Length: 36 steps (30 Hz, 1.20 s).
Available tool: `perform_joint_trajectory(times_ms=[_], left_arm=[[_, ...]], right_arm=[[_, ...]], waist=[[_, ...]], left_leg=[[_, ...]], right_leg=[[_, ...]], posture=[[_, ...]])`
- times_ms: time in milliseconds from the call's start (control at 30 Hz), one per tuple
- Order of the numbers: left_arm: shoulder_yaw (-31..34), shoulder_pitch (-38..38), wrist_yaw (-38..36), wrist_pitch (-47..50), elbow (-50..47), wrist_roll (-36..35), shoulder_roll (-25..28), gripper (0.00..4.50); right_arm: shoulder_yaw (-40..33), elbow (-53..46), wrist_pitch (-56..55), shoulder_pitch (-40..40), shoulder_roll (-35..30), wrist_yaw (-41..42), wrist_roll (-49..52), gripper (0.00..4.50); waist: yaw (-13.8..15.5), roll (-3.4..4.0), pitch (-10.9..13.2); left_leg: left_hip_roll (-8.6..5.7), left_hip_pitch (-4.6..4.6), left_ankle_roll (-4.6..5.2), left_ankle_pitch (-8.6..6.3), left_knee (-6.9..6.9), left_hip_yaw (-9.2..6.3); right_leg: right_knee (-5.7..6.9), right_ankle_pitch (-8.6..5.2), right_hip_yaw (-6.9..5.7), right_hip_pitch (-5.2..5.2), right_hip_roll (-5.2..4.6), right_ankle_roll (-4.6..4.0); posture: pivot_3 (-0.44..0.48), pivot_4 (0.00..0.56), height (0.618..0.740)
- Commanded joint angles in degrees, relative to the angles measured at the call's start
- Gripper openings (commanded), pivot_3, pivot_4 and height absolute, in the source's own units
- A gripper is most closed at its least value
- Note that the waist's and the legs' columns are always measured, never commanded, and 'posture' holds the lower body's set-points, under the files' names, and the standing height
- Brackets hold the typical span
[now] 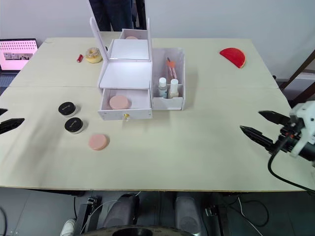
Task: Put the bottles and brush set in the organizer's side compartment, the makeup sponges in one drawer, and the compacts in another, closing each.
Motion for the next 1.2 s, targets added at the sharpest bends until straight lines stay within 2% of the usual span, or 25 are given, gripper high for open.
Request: perform_joint_trajectory(times_ms=[33, 400, 467, 567, 733, 867, 1067, 1200], left_arm=[[1.1, -1.6, 0.0, -2.3, 0.9, 0.0, 2.4, 4.48], [0.5, -0.7, -1.6, 0.3, -5.8, -1.7, 0.0, 4.48], [1.1, 1.4, -1.4, 2.2, -10.2, -2.9, -1.2, 4.48], [3.2, 8.8, 0.9, 8.3, -24.2, -6.4, -4.9, 4.48], [5.6, 20.3, 9.7, 19.2, -50.4, -11.8, -12.8, 4.48], [4.7, 26.1, 16.7, 23.8, -64.3, -12.9, -17.4, 4.48], [3.2, 30.7, 20.7, 27.1, -72.8, -13.3, -19.9, 4.48], [-3.9, 31.7, 26.2, 25.0, -75.3, -7.9, -23.1, 4.48]], right_arm=[[-2.1, -0.6, -1.8, 0.2, 0.5, 0.7, 0.2, 4.50], [2.5, -6.1, 1.3, -4.2, 1.2, -2.8, 2.3, 4.50], [4.4, -7.4, 2.2, -6.1, 1.1, -3.6, 2.8, 4.50], [8.3, -11.6, 4.5, -9.6, 0.9, -5.0, 4.5, 4.50], [14.9, -16.5, 8.6, -17.1, 0.0, -6.6, 8.0, 4.50], [22.4, -19.0, 11.1, -24.4, 0.5, -7.3, 9.2, 4.50], [27.6, -20.4, 13.1, -30.0, 1.3, -7.1, 11.0, 4.50], [31.7, -20.2, 13.7, -35.5, 2.9, -5.9, 12.5, 4.50]], waist=[[-0.2, 0.00, 0.0], [-0.4, 0.02, 0.0], [-0.4, 0.05, 0.0], [-0.5, 0.06, 0.0], [-0.4, -0.02, 0.0], [-0.3, -0.01, 0.0], [0.0, -0.01, 0.0], [-0.1, 0.07, 0.0]], left_leg=[[0.00, 0.02, 0.00, 0.00, 0.01, 0.00], [0.02, 0.06, -0.01, 0.01, 0.00, 0.01], [0.02, 0.06, -0.01, 0.01, -0.01, 0.01], [0.03, 0.06, -0.01, 0.01, -0.02, 0.01], [0.05, 0.02, -0.01, 0.01, 0.01, 0.03], [0.04, 0.03, -0.01, 0.01, 0.03, 0.02], [0.04, 0.02, -0.01, 0.01, 0.04, 0.00], [0.01, 0.01, -0.01, 0.01, 0.06, 0.04]], right_leg=[[0.00, -0.01, 0.00, 0.02, 0.00, 0.02], [0.04, 0.03, 0.00, 0.02, 0.01, -0.03], [0.04, 0.04, 0.00, 0.02, 0.00, -0.03], [0.06, 0.06, 0.00, 0.02, 0.00, -0.08], [0.02, 0.12, 0.03, 0.00, -0.01, -0.16], [0.00, 0.11, 0.02, 0.01, 0.00, -0.16], [-0.01, 0.13, 0.01, 0.01, 0.02, -0.20], [-0.09, 0.13, 0.03, 0.04, -0.01, -0.21]], posture=[[0.000, 0.150, 0.740], [0.000, 0.150, 0.740], [0.000, 0.150, 0.740], [0.000, 0.150, 0.740], [0.000, 0.150, 0.740], [0.000, 0.150, 0.740], [0.000, 0.150, 0.740], [0.000, 0.150, 0.740]])
